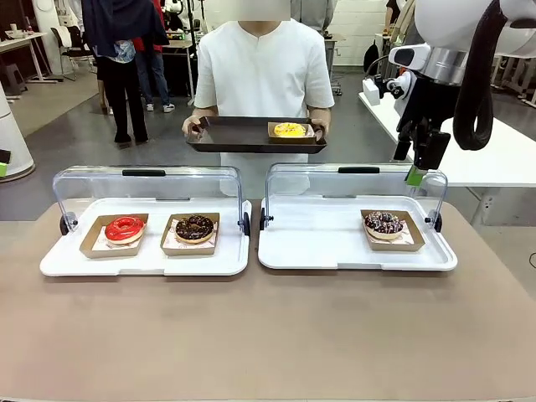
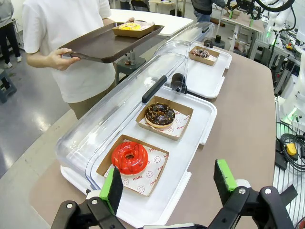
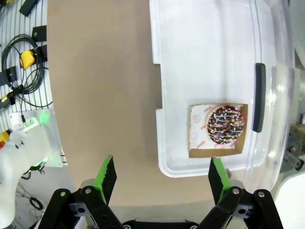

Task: Provide the desired donut to the person.
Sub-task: Pick up and lift the Paper togo box containing the Donut pointed at by the person.

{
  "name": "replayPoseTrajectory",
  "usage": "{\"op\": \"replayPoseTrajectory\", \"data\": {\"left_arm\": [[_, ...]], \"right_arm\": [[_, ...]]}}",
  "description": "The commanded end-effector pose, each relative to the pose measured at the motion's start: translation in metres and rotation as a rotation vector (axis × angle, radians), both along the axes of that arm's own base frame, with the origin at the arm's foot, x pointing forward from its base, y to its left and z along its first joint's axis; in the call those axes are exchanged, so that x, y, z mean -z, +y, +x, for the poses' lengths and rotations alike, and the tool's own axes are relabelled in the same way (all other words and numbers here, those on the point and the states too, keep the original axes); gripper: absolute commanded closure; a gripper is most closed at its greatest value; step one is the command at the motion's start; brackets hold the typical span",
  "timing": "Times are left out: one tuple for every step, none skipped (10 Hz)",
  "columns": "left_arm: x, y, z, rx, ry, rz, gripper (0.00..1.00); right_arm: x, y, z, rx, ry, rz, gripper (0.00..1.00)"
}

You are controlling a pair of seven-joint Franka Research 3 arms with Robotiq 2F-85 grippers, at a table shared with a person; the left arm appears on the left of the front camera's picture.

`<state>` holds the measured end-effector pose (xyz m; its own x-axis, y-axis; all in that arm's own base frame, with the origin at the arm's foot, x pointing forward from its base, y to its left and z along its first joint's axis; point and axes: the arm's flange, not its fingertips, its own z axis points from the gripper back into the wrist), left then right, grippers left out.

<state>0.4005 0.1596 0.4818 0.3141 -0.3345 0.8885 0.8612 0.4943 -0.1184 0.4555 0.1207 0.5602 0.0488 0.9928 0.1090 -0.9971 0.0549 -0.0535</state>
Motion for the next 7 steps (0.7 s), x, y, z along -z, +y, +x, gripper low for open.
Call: {"op": "replayPoseTrajectory", "data": {"left_arm": [[0.0,0.0,-0.001,0.0,-0.008,-0.013,0.0],[0.0,0.0,-0.001,0.0,-0.008,-0.013,0.0],[0.0,0.0,-0.001,0.0,-0.008,-0.013,0.0],[0.0,0.0,-0.001,0.0,-0.008,-0.013,0.0],[0.0,0.0,-0.001,0.0,-0.008,-0.013,0.0],[0.0,0.0,-0.001,0.0,-0.008,-0.013,0.0],[0.0,0.0,-0.001,0.0,-0.008,-0.013,0.0]], "right_arm": [[-0.002,0.0,0.0,-0.001,0.004,-0.019,0.0],[-0.002,0.0,0.0,-0.001,0.004,-0.019,0.0],[-0.002,0.0,0.0,-0.001,0.004,-0.019,0.0],[-0.002,0.0,0.0,-0.001,0.004,-0.019,0.0],[0.0,0.0,0.0,-0.001,-0.001,-0.004,0.0],[-0.01,-0.019,-0.007,0.006,0.046,0.133,0.0],[-0.014,-0.042,0.003,0.042,0.087,0.286,0.0]]}}
